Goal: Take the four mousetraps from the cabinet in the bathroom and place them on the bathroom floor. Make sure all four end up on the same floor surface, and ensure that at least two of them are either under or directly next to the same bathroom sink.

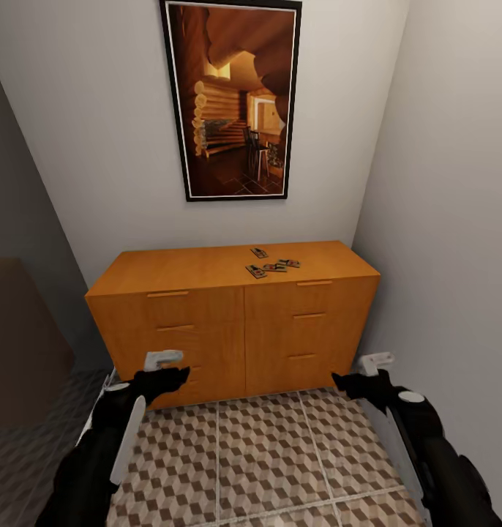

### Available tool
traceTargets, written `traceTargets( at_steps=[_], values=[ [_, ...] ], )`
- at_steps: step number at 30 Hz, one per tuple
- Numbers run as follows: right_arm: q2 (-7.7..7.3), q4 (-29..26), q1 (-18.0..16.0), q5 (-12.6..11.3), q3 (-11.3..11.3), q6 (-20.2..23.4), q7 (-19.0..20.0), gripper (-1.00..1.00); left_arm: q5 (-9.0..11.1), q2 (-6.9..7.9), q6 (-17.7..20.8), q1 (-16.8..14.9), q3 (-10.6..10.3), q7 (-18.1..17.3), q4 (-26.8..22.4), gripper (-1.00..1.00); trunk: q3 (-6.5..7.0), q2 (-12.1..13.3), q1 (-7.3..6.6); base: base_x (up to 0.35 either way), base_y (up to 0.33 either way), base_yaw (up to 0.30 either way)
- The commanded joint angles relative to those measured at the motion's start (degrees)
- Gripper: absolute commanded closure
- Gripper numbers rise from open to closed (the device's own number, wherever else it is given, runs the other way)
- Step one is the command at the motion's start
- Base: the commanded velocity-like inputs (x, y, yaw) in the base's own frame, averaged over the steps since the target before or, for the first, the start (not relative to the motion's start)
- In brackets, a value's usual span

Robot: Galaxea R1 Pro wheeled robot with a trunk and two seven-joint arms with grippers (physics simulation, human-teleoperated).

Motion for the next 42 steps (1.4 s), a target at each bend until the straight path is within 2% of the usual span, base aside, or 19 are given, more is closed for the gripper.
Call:
traceTargets(
  at_steps=[1, 6, 9, 10, 14, 16, 17, 20, 21, 22, 27, 28, 31, 32, 34, 35, 37, 38, 42],
  values=[
    [0.0, -0.2, -1.9, 0.6, -0.1, 1.0, 0.5, -1.0, 0.2, -0.22, 1.8, -2.2, 0.1, 0.0, -0.1, -1.0, -0.08, 0.0, 0.0, 0.0, 0.0, 0.0],
    [-0.05, -0.7, -9.3, 0.5, -0.1, 7.2, 0.6, -1.0, 0.3, -1.03, 7.8, -10.6, -0.2, 0.1, -0.3, -1.0, -0.08, 0.0, 0.0, 0.0, 0.0, 0.0],
    [-0.14, -0.7, -17.3, 0.5, -0.2, 14.4, 0.8, -1.0, 0.4, -2.0, 11.9, -18.5, -0.3, 0.0, -0.3, -1.0, -0.08, 0.0, 0.0, 0.0, 0.0, 0.0],
    [-0.18, -0.6, -21.4, 0.4, -0.3, 16.7, 0.8, -1.0, 0.4, -2.53, 12.9, -22.8, -0.3, 0.0, -0.1, -1.0, -0.08, 0.0, 0.0, 0.0, 0.0, 0.0],
    [-0.08, -0.3, -28.0, 0.4, -0.5, 18.7, 0.6, -1.0, 0.3, -2.91, 13.7, -30.1, -0.3, 0.1, 0.7, -1.0, -0.08, 0.0, 0.0, 0.0, 0.0, 0.0],
    [0.09, 0.2, -30.1, 0.4, -0.5, 19.0, 0.4, -1.0, 0.3, -2.95, 13.8, -32.4, -0.3, 0.1, 1.5, -1.0, -0.08, 0.0, 0.0, 0.0, 0.0, 0.0],
    [0.56, 1.2, -32.0, 0.6, -0.4, 19.1, -0.1, -1.0, 0.3, -2.97, 13.8, -34.6, -0.2, 0.3, 2.4, -1.0, -0.08, 0.0, 0.0, 0.0, 0.0, 0.0],
    [2.1, 3.0, -34.2, 0.6, -0.4, 19.3, -2.1, -1.0, 0.3, -3.04, 13.9, -37.8, -0.2, 1.1, 4.2, -1.0, -0.08, 0.0, 0.0, 0.0, 0.0, 0.0],
    [3.45, 3.9, -35.7, 0.7, -0.5, 19.4, -4.6, -1.0, 0.3, -3.08, 13.9, -39.8, -0.2, 2.0, 5.6, -1.0, -0.08, 0.0, 0.0, 0.0, 0.0, 0.0],
    [5.78, 5.0, -38.1, 0.5, -0.5, 19.4, -9.9, -1.0, 0.3, -3.23, 14.0, -42.9, -0.2, 3.8, 8.3, -1.0, -0.08, 0.0, 0.0, 0.0, 0.0, 0.0],
    [9.95, 7.9, -42.3, 0.3, -0.4, 19.3, -21.1, -1.0, 0.5, -3.82, 14.0, -49.2, -0.1, 6.4, 15.8, -1.0, -0.08, 0.0, 0.0, 0.0, 0.0, 0.0],
    [11.3, 9.8, -44.2, 0.3, -0.3, 19.2, -26.2, -1.0, 0.6, -4.01, 14.0, -52.0, -0.1, 7.2, 19.9, -1.0, -0.08, 0.0, 0.0, 0.0, 0.0, 0.0],
    [12.64, 13.7, -47.2, 0.1, -0.3, 18.8, -33.9, -1.0, 0.7, -4.17, 13.9, -56.3, 0.0, 8.1, 26.9, -1.0, -0.08, 0.0, 0.0, 0.0, 0.0, 0.0],
    [13.66, 21.9, -51.2, -2.2, -0.3, 16.9, -45.0, -1.0, 0.7, -4.25, 13.8, -63.0, 0.7, 9.0, 39.3, -1.0, -0.08, 0.0, 0.0, 0.0, 0.0, 0.0],
    [13.84, 25.1, -52.1, -4.4, -0.4, 15.5, -48.3, -1.0, 0.8, -4.22, 13.7, -65.3, 1.4, 9.1, 43.7, -1.0, -0.08, 0.0, 0.0, 0.0, 0.0, 0.0],
    [14.0, 29.3, -52.9, -8.7, -0.3, 13.2, -52.1, -1.0, 1.3, -4.23, 13.7, -68.4, 3.1, 9.2, 49.0, -1.0, -0.08, 0.0, 0.0, 0.0, 0.0, 0.0],
    [14.01, 31.5, -53.2, -11.5, -0.2, 12.0, -54.0, -1.0, 1.9, -4.25, 13.7, -70.3, 4.4, 9.3, 51.7, -1.0, -0.08, 0.0, 0.0, 0.0, 0.0, 0.0],
    [13.98, 33.0, -53.4, -14.1, -0.1, 11.2, -55.4, -1.0, 2.7, -4.3, 13.7, -72.1, 5.5, 9.3, 53.8, -1.0, -0.08, 0.0, 0.0, 0.0, 0.0, 0.0],
    [13.91, 34.6, -53.7, -17.5, -0.1, 10.5, -56.9, -1.0, 4.9, -4.36, 13.7, -75.1, 6.7, 9.4, 56.1, -1.0, -0.08, 0.0, 0.0, 0.0, 0.0, 0.0]
  ],
)
